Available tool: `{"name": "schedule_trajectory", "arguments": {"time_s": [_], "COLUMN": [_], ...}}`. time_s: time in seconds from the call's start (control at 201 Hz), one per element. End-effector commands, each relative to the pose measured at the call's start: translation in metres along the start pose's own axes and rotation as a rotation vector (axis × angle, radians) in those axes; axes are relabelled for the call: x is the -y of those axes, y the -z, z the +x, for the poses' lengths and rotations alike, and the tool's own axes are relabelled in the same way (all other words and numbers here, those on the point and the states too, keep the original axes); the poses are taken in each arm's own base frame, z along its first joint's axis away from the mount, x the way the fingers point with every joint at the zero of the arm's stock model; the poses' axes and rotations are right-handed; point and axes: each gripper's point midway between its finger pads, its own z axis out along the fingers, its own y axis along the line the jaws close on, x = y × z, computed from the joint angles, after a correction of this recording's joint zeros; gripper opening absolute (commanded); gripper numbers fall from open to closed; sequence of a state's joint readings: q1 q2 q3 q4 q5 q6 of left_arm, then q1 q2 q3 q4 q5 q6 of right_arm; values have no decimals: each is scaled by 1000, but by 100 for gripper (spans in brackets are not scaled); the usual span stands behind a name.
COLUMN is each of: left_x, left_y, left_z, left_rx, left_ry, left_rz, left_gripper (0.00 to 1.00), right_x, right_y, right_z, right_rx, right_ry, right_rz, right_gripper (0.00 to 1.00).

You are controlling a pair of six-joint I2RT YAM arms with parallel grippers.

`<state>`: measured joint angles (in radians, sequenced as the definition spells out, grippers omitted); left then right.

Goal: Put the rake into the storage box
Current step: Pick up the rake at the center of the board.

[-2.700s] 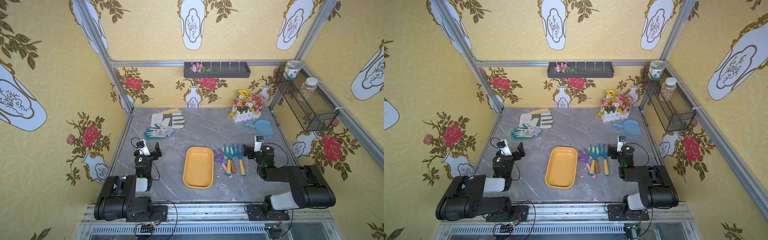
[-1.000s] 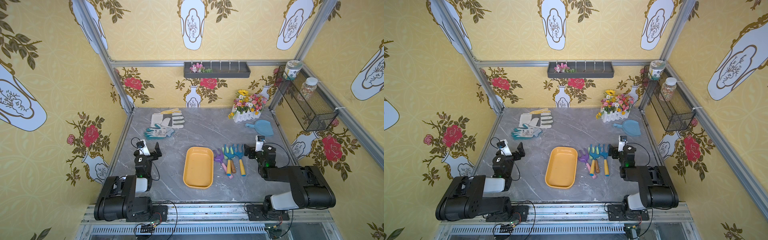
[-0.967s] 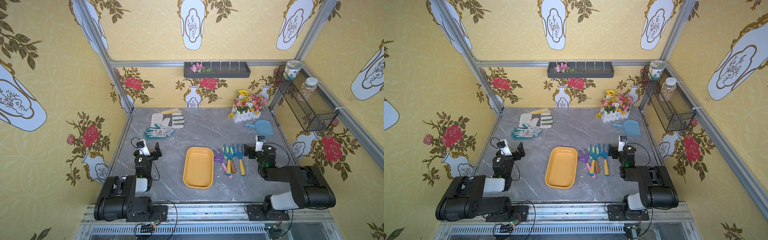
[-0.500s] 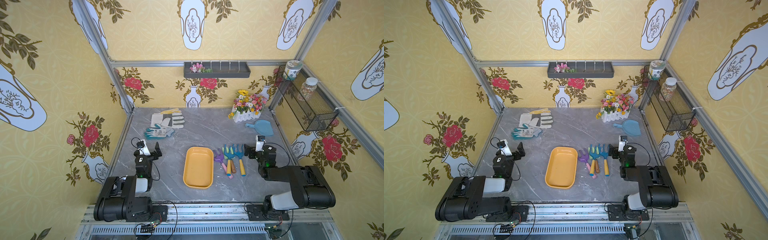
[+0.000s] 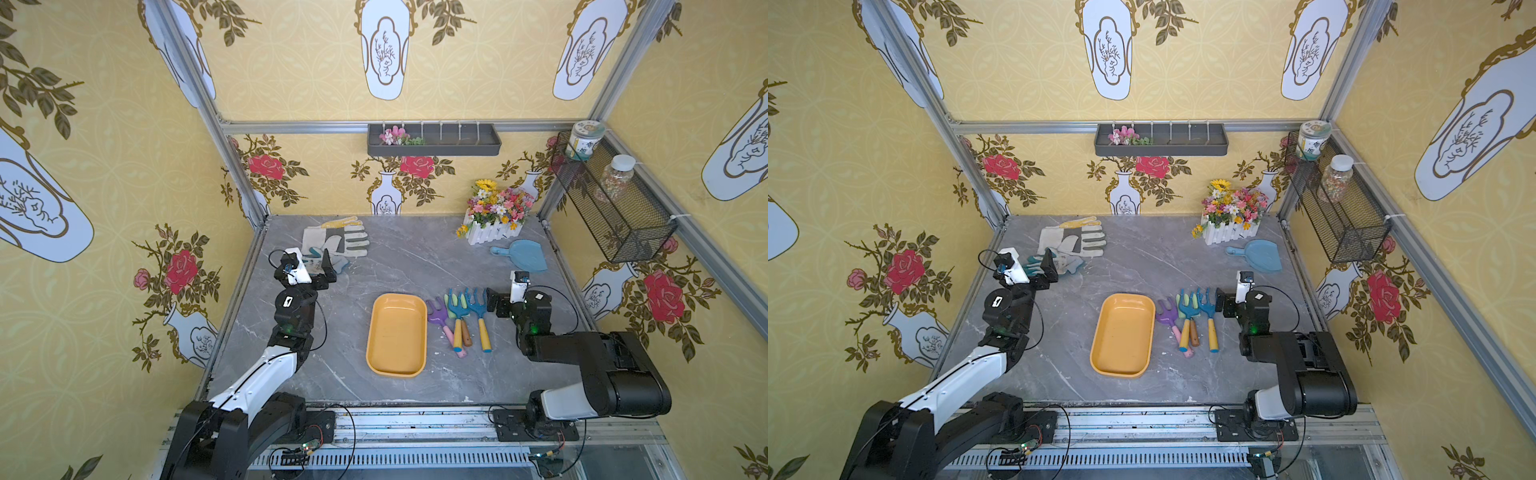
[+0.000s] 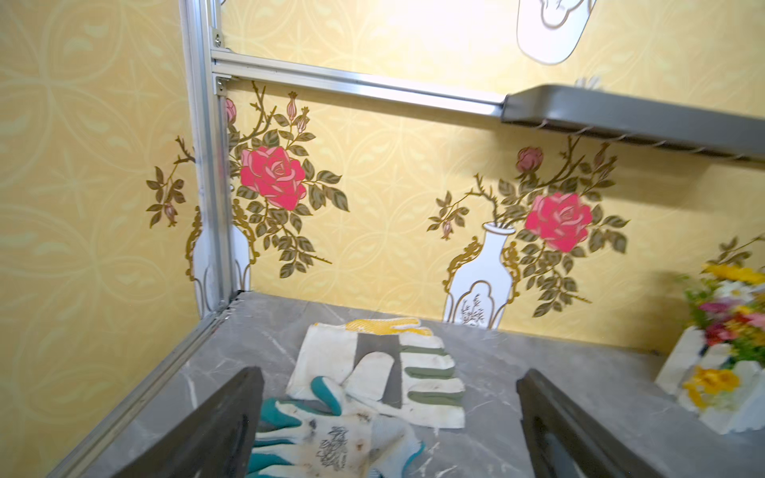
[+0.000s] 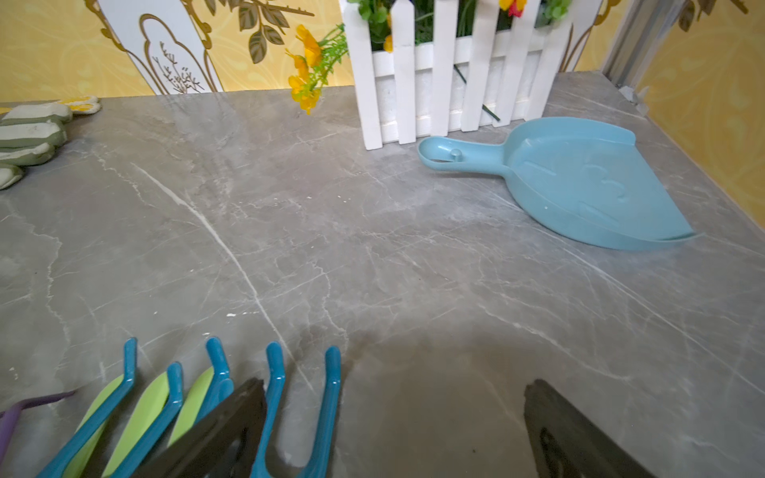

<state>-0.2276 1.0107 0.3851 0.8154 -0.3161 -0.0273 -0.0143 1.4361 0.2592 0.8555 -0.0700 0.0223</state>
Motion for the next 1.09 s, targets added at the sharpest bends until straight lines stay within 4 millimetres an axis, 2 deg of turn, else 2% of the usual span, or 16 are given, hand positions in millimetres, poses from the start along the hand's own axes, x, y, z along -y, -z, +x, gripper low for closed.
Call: {"name": "schedule_trajectory", "arguments": {"time_s": [0.0, 0.095, 0.169, 0.244, 0.299, 0.334, 0.438, 0.473, 0.493, 0.538, 0.587, 0.677, 0.791, 0.866, 0.971, 1.085], "left_x": [46, 64, 73, 90, 102, 107, 133, 143, 159, 176, 190, 211, 224, 222, 221, 224], "left_y": [12, 13, 6, -5, -16, -21, -33, -32, -25, -17, -9, -1, 2, 2, 4, 9], "left_z": [38, 57, 60, 54, 60, 73, 103, 110, 116, 125, 131, 137, 140, 142, 139, 134], "left_rx": [-210, -305, -308, -302, -357, -429, -604, -633, -653, -676, -688, -713, -724, -725, -721, -715], "left_ry": [263, 424, 411, 351, 326, 319, 315, 304, 291, 258, 229, 215, 175, 162, 166, 183], "left_rz": [256, 279, 240, 266, 274, 276, 313, 335, 372, 412, 437, 492, 500, 475, 473, 486], "left_gripper": [100, 100, 100, 100, 100, 100, 100, 100, 100, 100, 100, 100, 100, 100, 100, 100], "right_x": [19, 13, -14, -41, -60, -68, -95, -105, -111, -129, -148, -171, -200, -203, -192, -185], "right_y": [1, 3, 11, 21, 24, 24, 29, 33, 35, 40, 47, 61, 73, 78, 80, 81], "right_z": [-10, -34, -70, -97, -103, -104, -86, -78, -74, -62, -48, -20, 10, 20, 30, 37], "right_rx": [-13, -69, -36, -25, -52, -80, -240, -292, -318, -362, -411, -517, -599, -602, -616, -610], "right_ry": [-22, 23, 54, -8, -52, -83, -120, -113, -105, -74, -41, 8, 93, 116, 53, 3], "right_rz": [125, 134, 70, -2, -53, -48, -6, 30, 39, 46, 53, 88, 71, 113, 177, 221], "right_gripper": [100, 96, 93, 89, 79, 73, 68, 69, 70, 73, 75, 71, 66, 60, 52, 50]}}
